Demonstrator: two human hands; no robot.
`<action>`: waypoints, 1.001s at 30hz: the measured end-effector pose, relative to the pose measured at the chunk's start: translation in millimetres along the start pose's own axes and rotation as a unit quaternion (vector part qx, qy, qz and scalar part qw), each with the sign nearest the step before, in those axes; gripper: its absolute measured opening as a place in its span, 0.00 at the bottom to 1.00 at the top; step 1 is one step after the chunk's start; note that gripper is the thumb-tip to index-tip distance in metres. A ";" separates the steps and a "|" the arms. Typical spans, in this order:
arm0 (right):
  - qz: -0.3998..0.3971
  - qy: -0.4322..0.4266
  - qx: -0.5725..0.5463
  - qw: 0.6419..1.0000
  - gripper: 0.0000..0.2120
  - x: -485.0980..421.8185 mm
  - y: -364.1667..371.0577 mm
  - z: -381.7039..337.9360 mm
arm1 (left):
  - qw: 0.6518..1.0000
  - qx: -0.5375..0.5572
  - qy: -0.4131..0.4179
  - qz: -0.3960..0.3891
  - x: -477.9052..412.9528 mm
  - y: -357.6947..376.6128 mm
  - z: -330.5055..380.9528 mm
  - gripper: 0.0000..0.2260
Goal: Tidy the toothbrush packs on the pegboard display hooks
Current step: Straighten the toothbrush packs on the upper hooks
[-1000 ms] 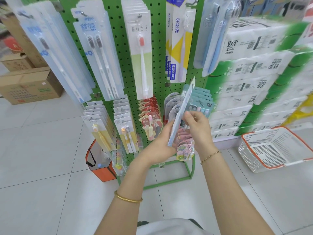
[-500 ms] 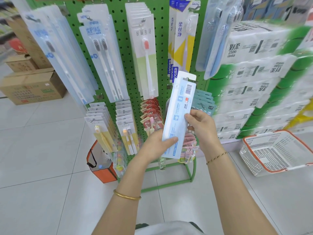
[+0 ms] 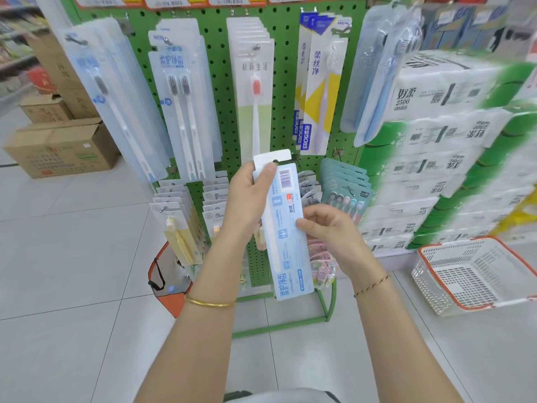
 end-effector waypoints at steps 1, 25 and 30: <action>-0.002 0.000 0.001 1.000 0.08 -0.4 0.9 -0.4 | 1.000 0.010 -0.005 0.004 0.8 -0.9 -0.1 0.06; -0.197 -0.019 -0.019 0.980 0.38 -45.4 127.4 -49.3 | 0.979 0.194 -0.003 -0.060 -21.5 -71.7 61.7 0.12; -0.041 -0.066 0.106 0.991 0.26 -52.0 121.2 -84.3 | 0.995 0.096 0.038 -0.005 -20.2 -100.4 84.4 0.11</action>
Point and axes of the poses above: each hand's wrist, its own x-axis away from the middle knuckle, its own y-axis out of the palm, z = x × y, the point moved 10 cm from there along -x, towards the middle knuckle, and after that the axes turned 3 degrees about -z, right-handed, at the moved point
